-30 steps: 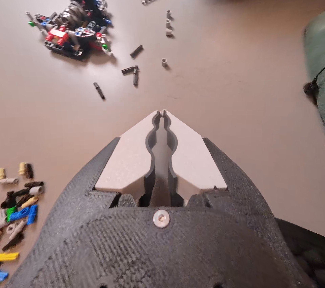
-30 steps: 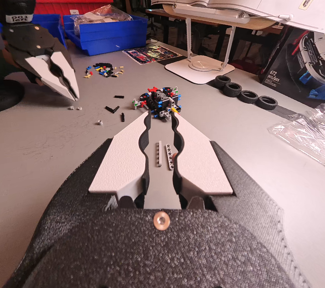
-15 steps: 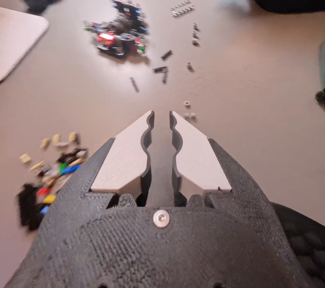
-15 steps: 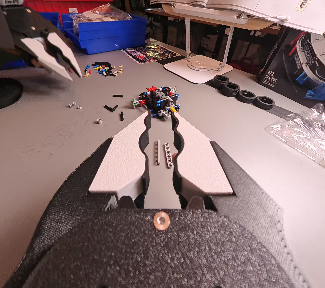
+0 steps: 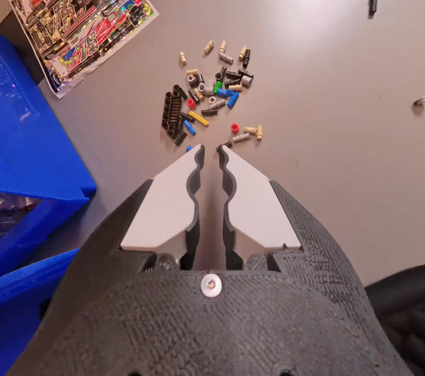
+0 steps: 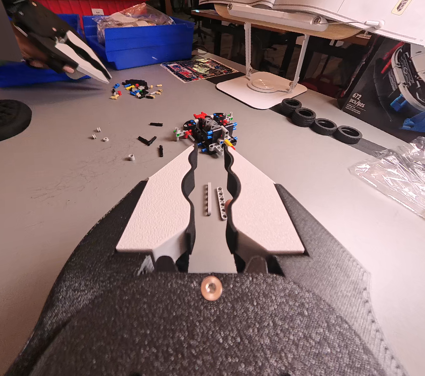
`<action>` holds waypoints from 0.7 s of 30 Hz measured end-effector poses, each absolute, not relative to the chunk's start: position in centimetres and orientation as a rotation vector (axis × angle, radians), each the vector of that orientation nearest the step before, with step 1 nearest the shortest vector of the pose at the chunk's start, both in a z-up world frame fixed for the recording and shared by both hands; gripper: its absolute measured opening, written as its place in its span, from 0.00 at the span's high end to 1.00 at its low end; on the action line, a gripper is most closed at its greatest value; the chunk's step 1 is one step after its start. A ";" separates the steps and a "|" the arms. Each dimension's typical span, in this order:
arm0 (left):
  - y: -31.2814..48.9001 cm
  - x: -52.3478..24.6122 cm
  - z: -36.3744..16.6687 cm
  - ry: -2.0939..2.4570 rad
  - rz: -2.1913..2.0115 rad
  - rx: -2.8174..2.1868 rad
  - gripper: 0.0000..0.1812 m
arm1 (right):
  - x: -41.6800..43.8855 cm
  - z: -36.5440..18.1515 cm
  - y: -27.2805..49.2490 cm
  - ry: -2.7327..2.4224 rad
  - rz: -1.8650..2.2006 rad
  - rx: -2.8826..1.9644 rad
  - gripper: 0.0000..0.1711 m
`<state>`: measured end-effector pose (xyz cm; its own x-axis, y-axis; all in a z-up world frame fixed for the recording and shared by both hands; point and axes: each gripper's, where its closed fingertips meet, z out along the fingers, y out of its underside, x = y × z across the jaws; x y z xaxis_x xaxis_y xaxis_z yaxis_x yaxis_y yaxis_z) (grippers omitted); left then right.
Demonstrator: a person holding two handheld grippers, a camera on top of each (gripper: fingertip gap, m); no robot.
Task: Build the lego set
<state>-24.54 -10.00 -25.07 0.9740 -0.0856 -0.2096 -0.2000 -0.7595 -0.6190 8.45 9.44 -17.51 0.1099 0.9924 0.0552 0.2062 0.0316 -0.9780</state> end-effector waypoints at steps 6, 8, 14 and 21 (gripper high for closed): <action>-7.0 -24.7 -25.2 0.152 0.226 -2.337 0.95 | 8.3 -17.7 9.2 -1.305 0.988 -1.377 0.88; -6.1 -25.0 -25.3 0.160 0.239 -2.319 0.95 | 8.3 -17.7 9.2 -1.306 0.986 -1.375 0.88; -4.6 -25.1 -26.6 0.163 0.186 -2.358 0.95 | 8.4 -17.6 9.3 -1.299 0.988 -1.376 0.88; -4.9 -24.8 -26.8 0.191 0.147 -2.401 0.96 | 8.4 -17.7 9.4 -1.300 0.987 -1.378 0.88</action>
